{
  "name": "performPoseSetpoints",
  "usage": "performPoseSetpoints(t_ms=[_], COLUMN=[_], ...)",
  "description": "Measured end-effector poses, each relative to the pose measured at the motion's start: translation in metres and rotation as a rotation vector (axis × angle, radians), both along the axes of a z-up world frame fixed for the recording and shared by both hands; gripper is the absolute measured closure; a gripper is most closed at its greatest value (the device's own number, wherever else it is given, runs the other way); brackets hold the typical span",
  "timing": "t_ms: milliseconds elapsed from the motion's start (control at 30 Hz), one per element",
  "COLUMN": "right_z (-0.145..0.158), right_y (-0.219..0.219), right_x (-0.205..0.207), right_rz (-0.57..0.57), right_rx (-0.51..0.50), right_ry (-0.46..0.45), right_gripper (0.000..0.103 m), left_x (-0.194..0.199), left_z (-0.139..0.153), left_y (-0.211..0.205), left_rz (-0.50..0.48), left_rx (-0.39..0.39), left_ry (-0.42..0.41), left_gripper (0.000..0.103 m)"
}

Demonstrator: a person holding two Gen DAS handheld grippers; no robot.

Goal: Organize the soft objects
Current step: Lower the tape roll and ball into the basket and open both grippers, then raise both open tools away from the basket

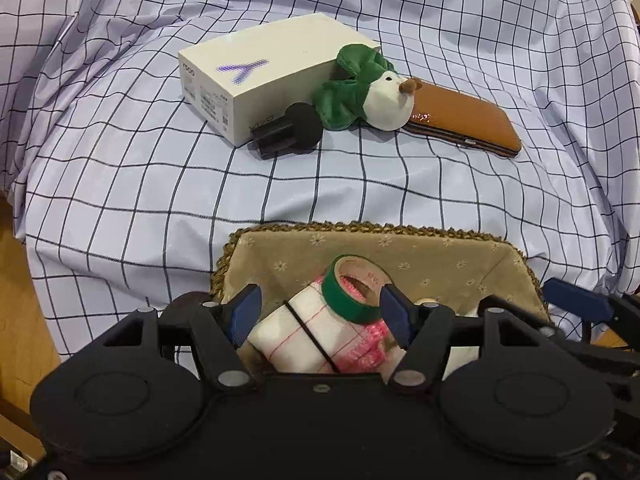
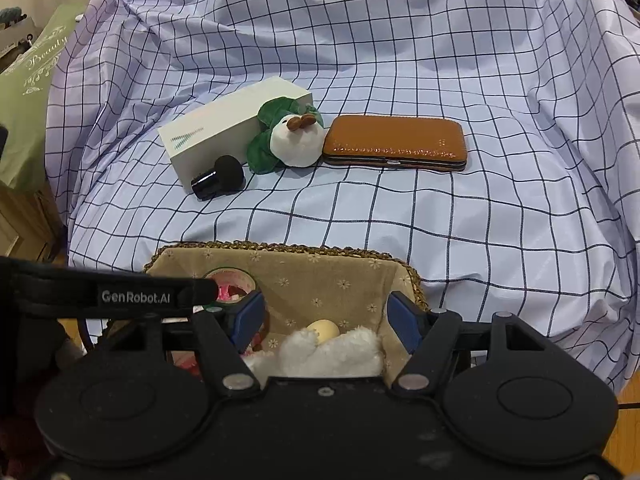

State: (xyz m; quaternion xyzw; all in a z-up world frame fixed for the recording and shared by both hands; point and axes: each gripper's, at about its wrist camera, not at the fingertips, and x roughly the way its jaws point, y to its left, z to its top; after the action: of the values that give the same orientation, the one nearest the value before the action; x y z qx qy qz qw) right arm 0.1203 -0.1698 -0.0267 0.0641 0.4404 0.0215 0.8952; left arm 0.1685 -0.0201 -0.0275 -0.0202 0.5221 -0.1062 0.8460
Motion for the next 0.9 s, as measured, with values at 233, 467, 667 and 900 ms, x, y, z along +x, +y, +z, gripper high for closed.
performPoseSetpoints(t_ms=[233, 467, 667, 900], right_z=[0.007, 0.014, 0.017, 0.021], right_y=[0.001, -0.001, -0.003, -0.005], right_x=[-0.012, -0.028, -0.038, -0.044], right_rz=[-0.003, -0.009, -0.015, -0.019], right_rx=[-0.001, 0.008, 0.008, 0.010], right_ry=[-0.021, -0.037, -0.046, -0.056], right_gripper=[0.035, 0.034, 0.032, 0.029], left_x=[-0.011, -0.024, -0.034, -0.043], left_z=[0.005, 0.012, 0.014, 0.014], left_y=[0.002, 0.005, 0.006, 0.008], left_rz=[0.001, 0.000, -0.008, -0.014], left_rx=[0.006, 0.006, 0.011, 0.021], left_ry=[-0.013, -0.040, -0.053, -0.056], left_gripper=[0.042, 0.041, 0.040, 0.040])
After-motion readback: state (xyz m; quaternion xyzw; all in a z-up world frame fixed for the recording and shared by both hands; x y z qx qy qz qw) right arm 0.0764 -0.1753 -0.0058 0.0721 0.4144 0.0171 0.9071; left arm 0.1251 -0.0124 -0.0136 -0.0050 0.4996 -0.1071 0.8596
